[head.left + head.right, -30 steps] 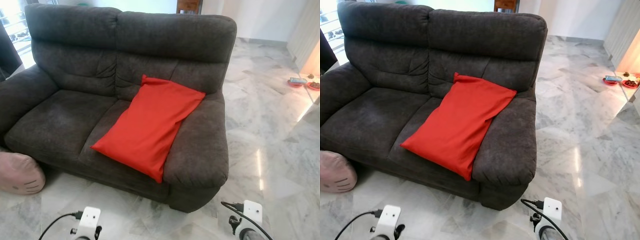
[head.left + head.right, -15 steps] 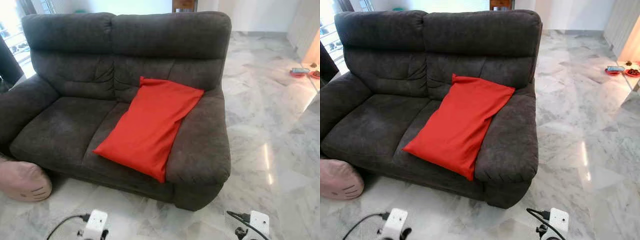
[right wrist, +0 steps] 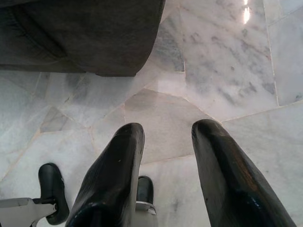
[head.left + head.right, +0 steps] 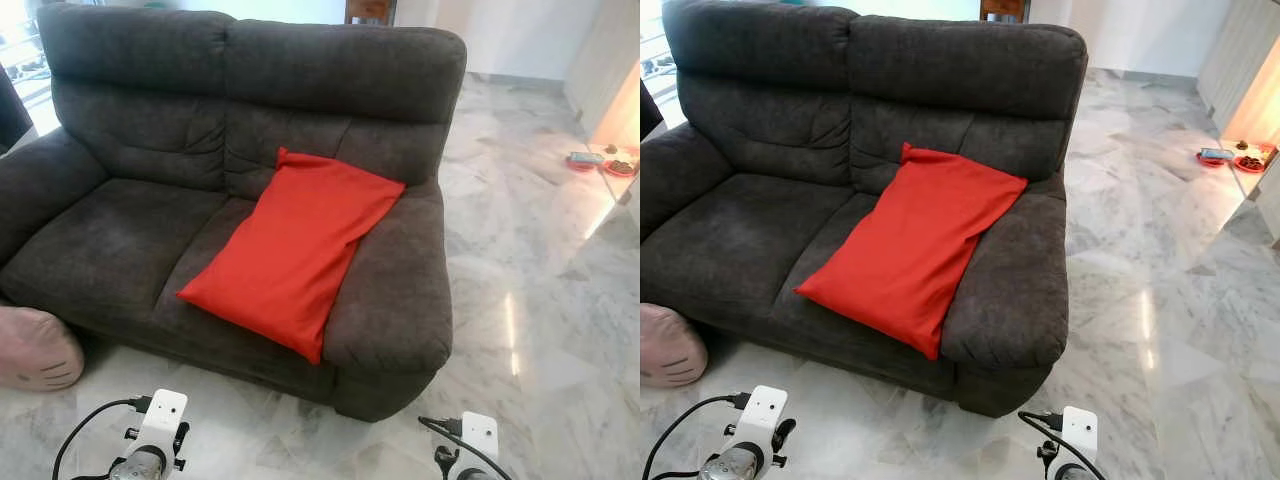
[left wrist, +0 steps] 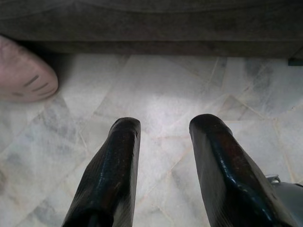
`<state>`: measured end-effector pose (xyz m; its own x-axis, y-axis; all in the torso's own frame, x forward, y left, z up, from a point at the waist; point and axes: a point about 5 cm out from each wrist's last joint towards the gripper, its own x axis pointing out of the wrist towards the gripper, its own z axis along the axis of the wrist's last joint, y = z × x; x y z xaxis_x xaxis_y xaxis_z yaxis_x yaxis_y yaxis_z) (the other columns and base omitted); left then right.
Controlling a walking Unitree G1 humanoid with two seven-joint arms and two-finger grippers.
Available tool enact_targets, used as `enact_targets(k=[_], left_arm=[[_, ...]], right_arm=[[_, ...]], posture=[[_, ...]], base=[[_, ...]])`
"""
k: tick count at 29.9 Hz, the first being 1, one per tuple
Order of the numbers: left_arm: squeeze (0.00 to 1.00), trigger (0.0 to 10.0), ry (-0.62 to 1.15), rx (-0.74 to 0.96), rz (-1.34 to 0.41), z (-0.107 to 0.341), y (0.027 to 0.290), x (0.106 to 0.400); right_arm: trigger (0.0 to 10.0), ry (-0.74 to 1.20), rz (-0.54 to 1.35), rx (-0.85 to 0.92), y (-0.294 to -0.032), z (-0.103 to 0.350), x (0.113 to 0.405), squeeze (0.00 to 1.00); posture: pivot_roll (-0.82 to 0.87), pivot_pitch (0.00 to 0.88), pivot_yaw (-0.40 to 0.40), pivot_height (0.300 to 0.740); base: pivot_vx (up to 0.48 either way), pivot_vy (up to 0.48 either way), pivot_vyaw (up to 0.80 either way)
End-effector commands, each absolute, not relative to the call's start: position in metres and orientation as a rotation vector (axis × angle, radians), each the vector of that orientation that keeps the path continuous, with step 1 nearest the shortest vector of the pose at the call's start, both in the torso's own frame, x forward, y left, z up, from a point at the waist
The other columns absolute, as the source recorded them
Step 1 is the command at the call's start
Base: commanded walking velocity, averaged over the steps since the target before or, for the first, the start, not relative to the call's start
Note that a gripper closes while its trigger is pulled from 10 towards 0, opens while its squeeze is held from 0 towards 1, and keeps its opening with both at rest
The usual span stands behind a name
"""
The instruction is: Move the pillow to the sofa from floor
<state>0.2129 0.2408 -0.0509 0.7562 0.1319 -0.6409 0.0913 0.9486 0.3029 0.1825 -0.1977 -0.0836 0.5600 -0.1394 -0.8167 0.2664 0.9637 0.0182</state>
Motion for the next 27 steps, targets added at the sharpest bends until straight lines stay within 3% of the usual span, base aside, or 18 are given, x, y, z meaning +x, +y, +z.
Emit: enact_targets(k=[1,13,27], left_arm=[[0.00,10.0,0.733,0.325,0.028,-0.054,0.242,0.208],[0.00,10.0,0.779,0.322,-0.021,-0.060,0.231,0.206],[0.00,10.0,0.878,0.277,-0.015,-0.077,0.218,0.182]], right_arm=[[10.0,0.945,-0.255,0.158,-0.196,-0.082,0.186,0.00],[10.0,0.925,-0.320,0.179,-0.210,-0.078,0.189,0.00],[10.0,0.902,-0.329,0.188,-0.217,-0.076,0.191,0.00]], posture=[[0.13,0.000,-0.011,0.740],[0.05,0.000,0.038,0.740],[0.02,0.000,0.008,0.740]], base=[[0.000,0.000,0.00],[0.000,0.000,0.00],[0.000,0.024,0.00]])
